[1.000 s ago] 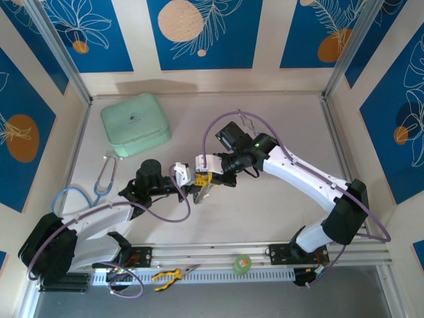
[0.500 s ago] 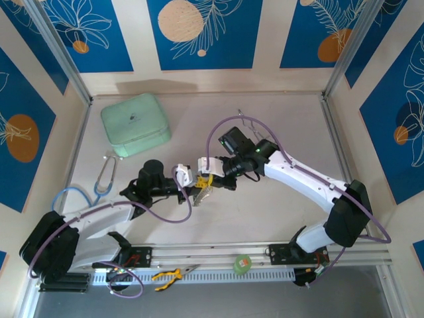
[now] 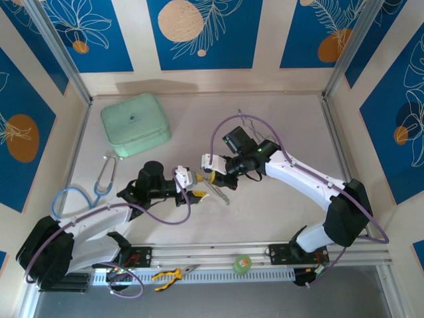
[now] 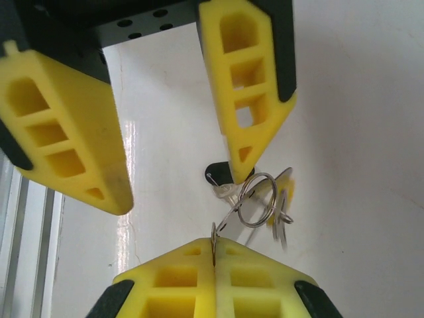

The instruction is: Put the keys on the keyring

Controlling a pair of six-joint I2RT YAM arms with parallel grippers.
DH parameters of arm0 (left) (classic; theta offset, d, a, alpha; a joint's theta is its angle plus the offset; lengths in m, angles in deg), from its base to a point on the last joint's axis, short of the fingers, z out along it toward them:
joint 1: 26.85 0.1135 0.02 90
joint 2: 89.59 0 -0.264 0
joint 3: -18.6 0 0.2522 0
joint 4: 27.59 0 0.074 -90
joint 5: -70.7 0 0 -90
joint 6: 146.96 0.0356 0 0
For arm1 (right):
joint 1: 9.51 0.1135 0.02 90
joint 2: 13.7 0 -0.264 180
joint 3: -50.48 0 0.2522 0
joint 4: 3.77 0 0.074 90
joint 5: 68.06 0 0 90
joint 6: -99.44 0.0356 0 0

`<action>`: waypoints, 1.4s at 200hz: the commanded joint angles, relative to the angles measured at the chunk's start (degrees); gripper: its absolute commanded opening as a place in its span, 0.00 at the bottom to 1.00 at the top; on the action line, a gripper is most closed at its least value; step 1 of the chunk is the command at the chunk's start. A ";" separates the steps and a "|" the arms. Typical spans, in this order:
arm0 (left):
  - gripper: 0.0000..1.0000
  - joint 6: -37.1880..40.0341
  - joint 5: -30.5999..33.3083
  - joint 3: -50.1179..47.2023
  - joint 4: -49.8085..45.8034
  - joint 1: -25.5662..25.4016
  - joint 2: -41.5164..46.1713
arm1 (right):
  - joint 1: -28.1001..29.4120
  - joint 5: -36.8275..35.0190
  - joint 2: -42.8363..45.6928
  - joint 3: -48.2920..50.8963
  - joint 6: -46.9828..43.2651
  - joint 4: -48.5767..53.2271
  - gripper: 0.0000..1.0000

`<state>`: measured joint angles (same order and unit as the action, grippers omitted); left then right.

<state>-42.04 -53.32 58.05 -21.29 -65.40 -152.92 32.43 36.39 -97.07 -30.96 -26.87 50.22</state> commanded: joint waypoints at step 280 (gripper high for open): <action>0.00 -2.83 -3.23 -3.37 13.40 -0.39 -5.03 | -3.02 10.37 1.91 6.55 5.19 -11.41 0.33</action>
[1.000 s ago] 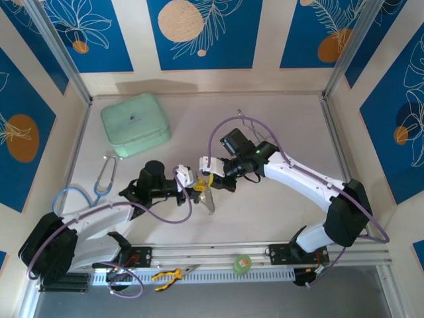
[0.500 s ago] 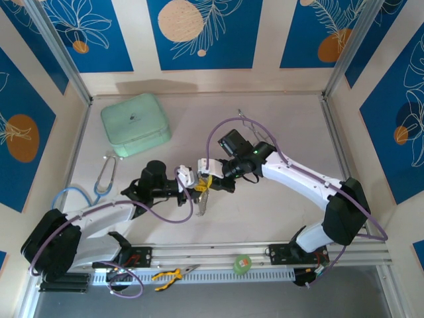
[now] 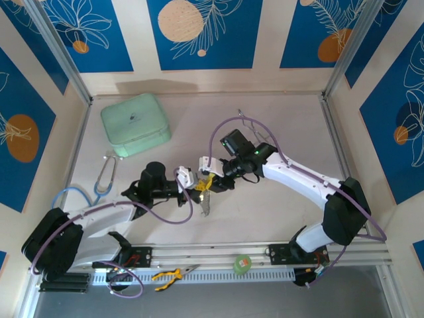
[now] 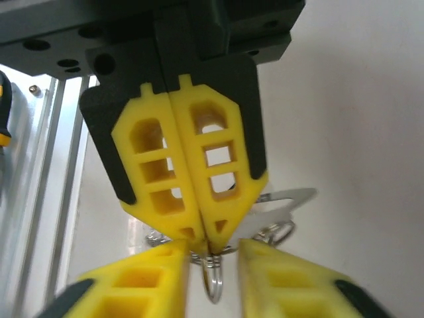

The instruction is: Put the keys on the keyring

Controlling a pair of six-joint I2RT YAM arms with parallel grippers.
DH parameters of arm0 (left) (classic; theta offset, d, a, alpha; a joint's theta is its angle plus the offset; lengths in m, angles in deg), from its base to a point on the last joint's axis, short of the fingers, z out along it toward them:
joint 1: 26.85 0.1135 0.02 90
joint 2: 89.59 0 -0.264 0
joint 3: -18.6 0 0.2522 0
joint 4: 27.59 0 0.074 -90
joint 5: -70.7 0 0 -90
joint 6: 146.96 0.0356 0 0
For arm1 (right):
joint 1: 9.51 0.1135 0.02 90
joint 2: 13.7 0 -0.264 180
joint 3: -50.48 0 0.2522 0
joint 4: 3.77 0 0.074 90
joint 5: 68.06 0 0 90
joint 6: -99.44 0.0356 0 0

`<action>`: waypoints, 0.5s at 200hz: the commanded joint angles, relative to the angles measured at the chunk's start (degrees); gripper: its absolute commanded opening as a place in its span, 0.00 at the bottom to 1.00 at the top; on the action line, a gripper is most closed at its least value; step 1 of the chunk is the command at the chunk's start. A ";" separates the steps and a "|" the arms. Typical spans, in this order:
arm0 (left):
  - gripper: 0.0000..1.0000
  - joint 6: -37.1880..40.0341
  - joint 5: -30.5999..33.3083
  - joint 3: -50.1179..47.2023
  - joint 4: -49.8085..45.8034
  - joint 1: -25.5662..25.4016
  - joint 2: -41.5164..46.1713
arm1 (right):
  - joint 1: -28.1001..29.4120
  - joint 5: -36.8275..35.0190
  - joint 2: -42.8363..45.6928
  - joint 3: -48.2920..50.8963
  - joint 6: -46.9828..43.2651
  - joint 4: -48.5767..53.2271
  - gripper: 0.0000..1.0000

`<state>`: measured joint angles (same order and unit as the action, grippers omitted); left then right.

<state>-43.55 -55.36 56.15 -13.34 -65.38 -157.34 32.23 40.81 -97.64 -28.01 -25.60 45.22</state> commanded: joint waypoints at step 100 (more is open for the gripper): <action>0.00 -2.08 -1.04 -3.05 9.50 -0.41 -2.21 | -5.68 8.31 10.19 23.06 11.35 -31.36 0.39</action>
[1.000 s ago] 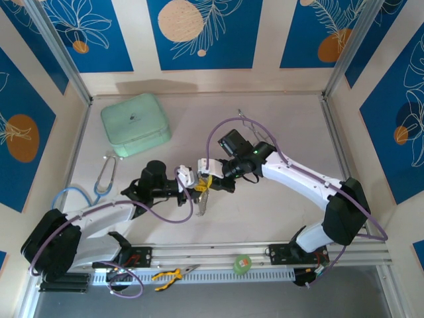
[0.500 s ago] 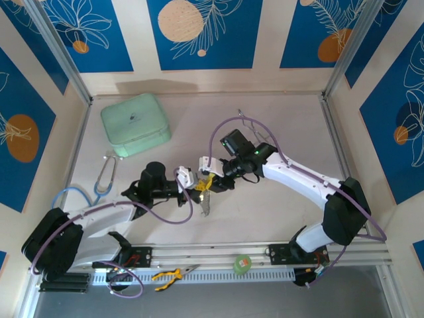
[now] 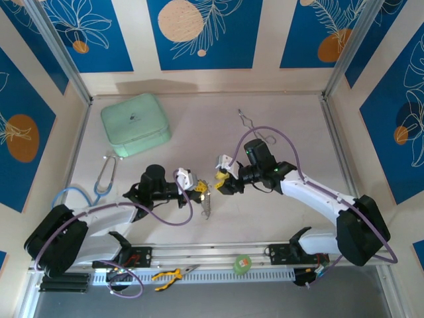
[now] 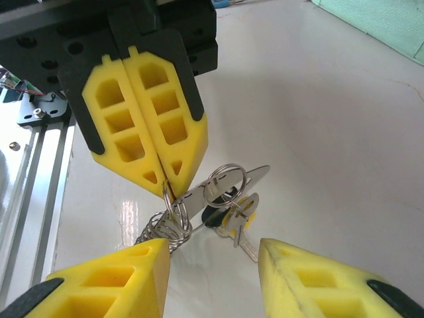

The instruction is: Put the keys on the keyring

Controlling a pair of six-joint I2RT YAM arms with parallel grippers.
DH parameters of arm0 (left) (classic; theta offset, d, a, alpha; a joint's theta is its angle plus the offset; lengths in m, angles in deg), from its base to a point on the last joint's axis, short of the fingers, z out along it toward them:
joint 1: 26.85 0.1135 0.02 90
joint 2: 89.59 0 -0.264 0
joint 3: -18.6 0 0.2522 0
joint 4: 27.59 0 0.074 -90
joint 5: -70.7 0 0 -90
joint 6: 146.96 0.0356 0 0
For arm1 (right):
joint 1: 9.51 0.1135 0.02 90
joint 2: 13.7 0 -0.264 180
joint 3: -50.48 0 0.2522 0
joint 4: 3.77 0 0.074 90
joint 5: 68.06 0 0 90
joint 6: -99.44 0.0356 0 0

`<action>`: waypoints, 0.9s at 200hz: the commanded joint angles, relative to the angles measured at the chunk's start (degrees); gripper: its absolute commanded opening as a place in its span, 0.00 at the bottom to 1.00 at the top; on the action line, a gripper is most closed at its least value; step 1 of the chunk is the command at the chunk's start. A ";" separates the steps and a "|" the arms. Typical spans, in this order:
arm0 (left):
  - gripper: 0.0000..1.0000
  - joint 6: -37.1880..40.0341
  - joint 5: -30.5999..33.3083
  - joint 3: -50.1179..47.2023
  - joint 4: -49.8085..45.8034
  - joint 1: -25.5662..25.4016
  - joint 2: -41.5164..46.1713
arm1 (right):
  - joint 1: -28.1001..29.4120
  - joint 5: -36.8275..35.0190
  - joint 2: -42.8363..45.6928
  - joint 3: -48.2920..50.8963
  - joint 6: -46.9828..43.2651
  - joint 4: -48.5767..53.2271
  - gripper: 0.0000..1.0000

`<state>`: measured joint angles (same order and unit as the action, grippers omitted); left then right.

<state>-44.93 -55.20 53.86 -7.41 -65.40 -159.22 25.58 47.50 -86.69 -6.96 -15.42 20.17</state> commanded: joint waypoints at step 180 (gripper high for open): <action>0.27 3.88 1.42 2.12 -9.71 -0.37 5.23 | 6.41 -4.80 -5.87 -10.06 -8.96 13.32 0.00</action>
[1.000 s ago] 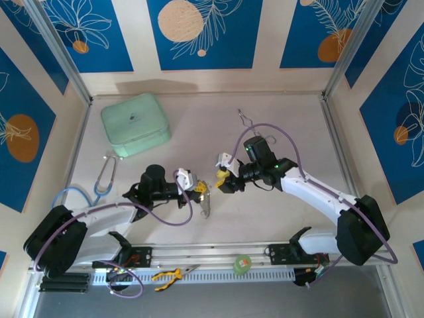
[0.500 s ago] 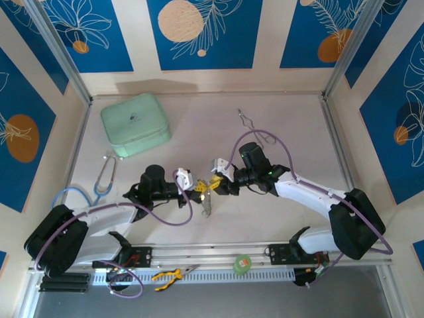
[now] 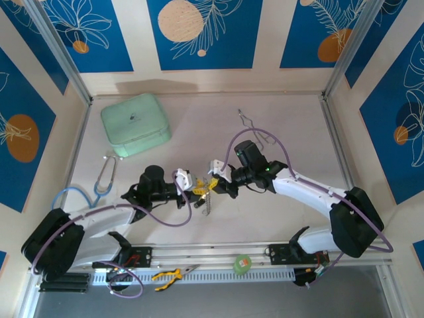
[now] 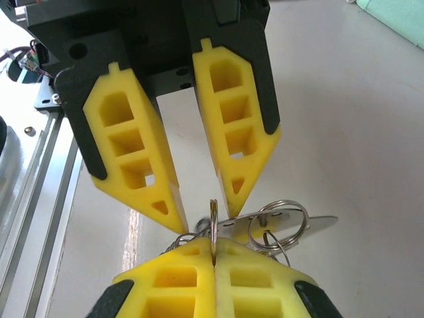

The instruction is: Put the keys on the keyring

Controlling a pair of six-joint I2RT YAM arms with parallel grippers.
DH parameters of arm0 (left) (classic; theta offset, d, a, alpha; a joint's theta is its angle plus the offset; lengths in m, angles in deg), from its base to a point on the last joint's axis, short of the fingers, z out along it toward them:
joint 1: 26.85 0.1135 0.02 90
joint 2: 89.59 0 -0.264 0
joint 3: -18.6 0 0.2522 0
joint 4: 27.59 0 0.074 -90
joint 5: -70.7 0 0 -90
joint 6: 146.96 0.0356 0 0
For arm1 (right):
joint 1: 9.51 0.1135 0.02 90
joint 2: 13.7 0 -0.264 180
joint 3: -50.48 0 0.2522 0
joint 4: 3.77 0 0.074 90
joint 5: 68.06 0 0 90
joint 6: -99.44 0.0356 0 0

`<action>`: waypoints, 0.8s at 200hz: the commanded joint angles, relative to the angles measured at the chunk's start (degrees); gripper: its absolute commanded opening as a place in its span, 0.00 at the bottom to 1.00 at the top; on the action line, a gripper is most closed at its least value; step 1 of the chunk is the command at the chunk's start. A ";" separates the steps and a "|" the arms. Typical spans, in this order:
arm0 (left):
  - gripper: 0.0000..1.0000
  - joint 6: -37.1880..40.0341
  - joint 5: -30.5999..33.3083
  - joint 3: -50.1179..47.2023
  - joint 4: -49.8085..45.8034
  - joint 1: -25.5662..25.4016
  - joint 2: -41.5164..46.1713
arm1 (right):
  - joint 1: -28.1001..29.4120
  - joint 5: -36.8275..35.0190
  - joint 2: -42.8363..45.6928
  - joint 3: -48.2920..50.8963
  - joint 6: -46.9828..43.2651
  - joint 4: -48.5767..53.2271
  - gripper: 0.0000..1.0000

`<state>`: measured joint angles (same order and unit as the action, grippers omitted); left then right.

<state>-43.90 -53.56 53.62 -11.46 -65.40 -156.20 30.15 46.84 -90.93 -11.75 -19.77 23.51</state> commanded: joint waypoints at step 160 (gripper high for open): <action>0.17 3.86 -1.93 4.33 -7.47 -0.37 1.70 | 9.80 -17.74 -12.02 -24.42 -12.45 33.51 0.00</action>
<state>-40.06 -53.35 55.69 -20.64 -65.22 -153.79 37.45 28.94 -100.92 -33.45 -31.02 55.62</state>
